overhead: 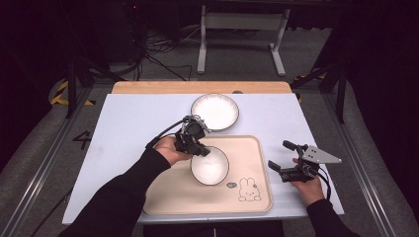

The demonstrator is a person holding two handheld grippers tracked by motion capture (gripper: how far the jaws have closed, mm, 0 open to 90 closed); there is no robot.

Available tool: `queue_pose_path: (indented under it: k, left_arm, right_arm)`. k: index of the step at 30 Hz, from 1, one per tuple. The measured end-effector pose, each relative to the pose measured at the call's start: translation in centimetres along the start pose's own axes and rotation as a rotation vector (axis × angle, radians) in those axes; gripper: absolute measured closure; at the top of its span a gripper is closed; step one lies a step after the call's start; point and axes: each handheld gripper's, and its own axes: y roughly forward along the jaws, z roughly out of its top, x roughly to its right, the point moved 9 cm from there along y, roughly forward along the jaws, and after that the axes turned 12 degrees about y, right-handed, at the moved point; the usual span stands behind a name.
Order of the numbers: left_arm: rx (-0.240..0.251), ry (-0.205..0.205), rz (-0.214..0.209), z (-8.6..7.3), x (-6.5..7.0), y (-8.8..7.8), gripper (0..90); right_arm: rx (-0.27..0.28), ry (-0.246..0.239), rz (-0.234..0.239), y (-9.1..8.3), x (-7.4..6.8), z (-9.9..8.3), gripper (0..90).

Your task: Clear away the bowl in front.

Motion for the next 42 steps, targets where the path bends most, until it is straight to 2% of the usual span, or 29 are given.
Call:
queue_pose_path:
  k: [3,12,21,24,30,32,34,38,42]
  left_arm:
    - [-0.013,0.000,-0.007,-0.1,0.0,0.3,80.3]
    - [-0.010,0.000,0.001,0.0,0.1,0.5,80.3]
    - [-0.020,-0.040,-0.013,-0.6,-0.4,0.8,80.4]
    - [-0.016,-0.065,-0.009,-0.8,-0.6,1.0,78.1]
    - [-0.010,-0.083,-0.006,-0.9,-0.9,1.2,73.7]
    - [0.014,-0.093,-0.018,-0.7,-0.9,1.1,66.5]
    - [0.032,-0.095,-0.009,-0.6,-1.0,0.9,55.1]
    - [0.081,-0.107,0.011,-0.4,-1.0,0.3,41.4]
    - [0.158,-0.128,0.010,-0.2,-0.9,-0.5,27.2]
  right_arm:
    - [0.000,0.000,-0.001,0.0,0.0,0.0,1.6]
    - [0.000,0.001,-0.001,0.0,0.0,0.0,1.6]
    - [0.000,0.001,0.000,0.0,0.0,0.0,1.6]
    - [-0.001,0.001,0.000,0.0,0.0,0.0,1.6]
    - [-0.001,0.000,-0.001,0.0,0.0,0.0,1.6]
    - [-0.001,-0.001,0.001,0.0,0.0,0.0,1.6]
    - [-0.002,-0.003,0.002,0.0,0.0,0.0,1.6]
    - [-0.001,-0.001,-0.001,0.0,0.0,0.0,1.6]
    - [-0.003,0.001,0.001,0.0,0.0,0.0,1.7]
